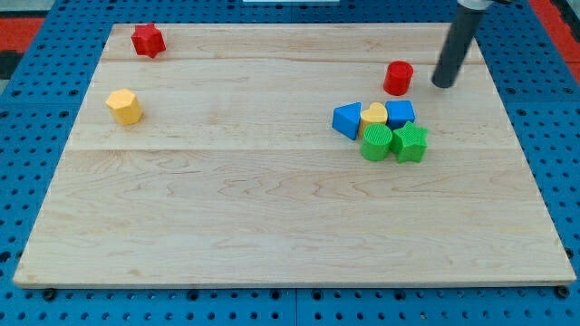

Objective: Push the red circle towards the red star

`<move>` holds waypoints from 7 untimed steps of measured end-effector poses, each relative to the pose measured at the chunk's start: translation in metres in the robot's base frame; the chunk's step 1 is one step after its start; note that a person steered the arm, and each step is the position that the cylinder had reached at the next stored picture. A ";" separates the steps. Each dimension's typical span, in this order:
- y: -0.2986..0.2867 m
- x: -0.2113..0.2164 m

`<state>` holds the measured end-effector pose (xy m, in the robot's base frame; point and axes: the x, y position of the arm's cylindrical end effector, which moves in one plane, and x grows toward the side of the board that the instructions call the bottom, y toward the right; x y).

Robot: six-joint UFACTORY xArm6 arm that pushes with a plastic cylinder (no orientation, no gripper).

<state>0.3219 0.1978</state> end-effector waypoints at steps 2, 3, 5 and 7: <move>-0.076 -0.018; -0.118 -0.015; -0.152 0.005; -0.236 -0.036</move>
<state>0.2857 -0.0380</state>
